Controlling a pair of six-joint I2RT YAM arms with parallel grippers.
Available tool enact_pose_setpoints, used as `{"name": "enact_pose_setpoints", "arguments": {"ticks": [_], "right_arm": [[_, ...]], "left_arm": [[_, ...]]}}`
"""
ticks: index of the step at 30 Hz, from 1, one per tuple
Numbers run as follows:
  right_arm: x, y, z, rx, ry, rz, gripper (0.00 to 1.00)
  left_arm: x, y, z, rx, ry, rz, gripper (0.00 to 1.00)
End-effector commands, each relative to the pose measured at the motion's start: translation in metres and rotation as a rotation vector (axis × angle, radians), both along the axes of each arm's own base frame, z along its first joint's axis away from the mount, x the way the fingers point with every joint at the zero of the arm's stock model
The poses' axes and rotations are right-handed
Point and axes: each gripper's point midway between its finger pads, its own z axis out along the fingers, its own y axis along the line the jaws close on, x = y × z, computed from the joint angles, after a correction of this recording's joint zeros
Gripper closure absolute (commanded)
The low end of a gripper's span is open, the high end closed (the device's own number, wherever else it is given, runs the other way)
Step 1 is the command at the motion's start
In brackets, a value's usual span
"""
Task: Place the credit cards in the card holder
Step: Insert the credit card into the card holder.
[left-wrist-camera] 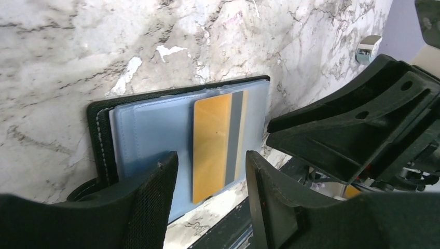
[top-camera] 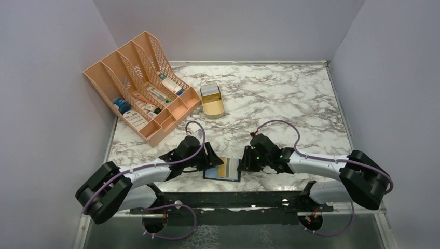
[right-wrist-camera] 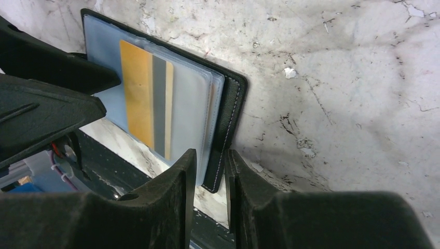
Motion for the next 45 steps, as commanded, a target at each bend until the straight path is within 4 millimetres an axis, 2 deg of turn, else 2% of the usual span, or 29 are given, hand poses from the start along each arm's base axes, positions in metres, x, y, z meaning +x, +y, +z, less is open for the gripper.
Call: {"name": "enact_pose_setpoints", "arguments": {"ticks": [1,6,12,21,23,26,28,30,33,38,45], "right_arm": [[0.012,0.009,0.004,0.001,-0.046,0.004,0.73],[0.012,0.009,-0.002,0.001,-0.041,0.007,0.75],[0.013,0.014,-0.002,0.012,-0.045,0.014,0.79],[0.017,0.016,-0.002,0.012,-0.053,0.010,0.83],[0.018,0.015,-0.001,0.010,-0.055,0.007,0.83],[0.017,0.014,0.000,0.009,-0.058,0.004,0.83],[0.017,0.013,0.000,0.011,-0.060,0.001,0.83],[0.016,0.011,0.000,0.008,-0.061,0.000,0.83],[0.015,0.010,-0.001,0.008,-0.059,0.001,0.83],[0.015,0.012,-0.001,0.011,-0.057,0.006,0.83],[0.016,0.015,0.000,0.015,-0.057,0.012,0.83]], "left_arm": [[0.005,-0.006,-0.001,0.011,-0.016,-0.029,0.46],[0.004,-0.014,0.002,0.000,-0.002,-0.050,0.49],[-0.001,-0.026,0.012,-0.039,0.007,-0.074,0.66],[-0.008,-0.045,0.017,-0.083,0.020,-0.115,0.80],[-0.009,-0.049,0.021,-0.092,0.013,-0.125,0.77],[-0.009,-0.048,0.028,-0.103,-0.019,-0.121,0.60],[-0.007,-0.041,0.028,-0.067,-0.032,-0.107,0.53],[-0.005,-0.030,0.023,0.019,-0.046,-0.098,0.52],[0.004,-0.006,0.016,0.184,-0.073,-0.061,0.65],[0.008,0.016,0.016,0.303,-0.110,-0.045,1.00],[0.006,0.020,-0.005,0.384,-0.072,-0.080,1.00]]}}
